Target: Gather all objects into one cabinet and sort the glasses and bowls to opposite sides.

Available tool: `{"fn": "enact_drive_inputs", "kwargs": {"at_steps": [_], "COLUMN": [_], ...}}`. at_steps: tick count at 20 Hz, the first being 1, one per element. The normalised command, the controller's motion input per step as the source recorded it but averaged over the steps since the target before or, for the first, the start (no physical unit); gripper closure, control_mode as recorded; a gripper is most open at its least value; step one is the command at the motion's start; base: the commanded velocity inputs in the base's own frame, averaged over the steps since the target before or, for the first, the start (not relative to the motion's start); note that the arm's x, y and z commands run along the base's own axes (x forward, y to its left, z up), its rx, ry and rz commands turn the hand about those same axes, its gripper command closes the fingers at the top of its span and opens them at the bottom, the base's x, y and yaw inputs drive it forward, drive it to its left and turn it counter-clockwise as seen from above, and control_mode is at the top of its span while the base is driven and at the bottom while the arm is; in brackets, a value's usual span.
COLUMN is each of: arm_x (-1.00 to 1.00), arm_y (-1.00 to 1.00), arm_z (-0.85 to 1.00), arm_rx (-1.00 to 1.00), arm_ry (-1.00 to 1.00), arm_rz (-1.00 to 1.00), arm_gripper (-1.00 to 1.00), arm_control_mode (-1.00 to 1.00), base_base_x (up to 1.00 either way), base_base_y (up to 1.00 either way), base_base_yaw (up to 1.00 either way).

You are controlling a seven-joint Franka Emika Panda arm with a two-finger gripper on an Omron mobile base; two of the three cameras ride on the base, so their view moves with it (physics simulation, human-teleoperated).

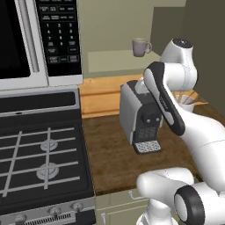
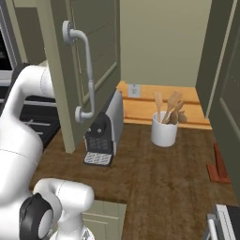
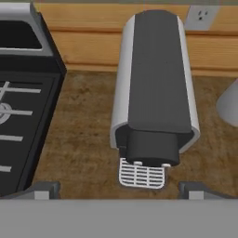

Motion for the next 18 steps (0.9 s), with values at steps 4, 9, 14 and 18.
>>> {"fn": "enact_drive_inputs", "kwargs": {"at_steps": [4,9,14,18], "arm_x": [0.0,0.0,0.06,0.11], "arm_y": [0.0,0.0,0.0,0.0], "arm_z": [0.33,0.32,0.41,0.36], "arm_rx": [-0.07,-0.05,0.01,0.01], "arm_ry": [-0.2,-0.14,-0.03,0.0], "arm_rz": [0.0,0.0,0.0,0.0], "arm_gripper": [-1.0,-1.0,-1.0,-1.0], "arm_control_mode": [-1.0,-1.0,-1.0,-1.0], "base_base_x": [0.0,0.0,0.0,0.0], "base_base_y": [0.0,0.0,0.0,0.0], "base_base_yaw": [0.0,0.0,0.0,0.0]}}
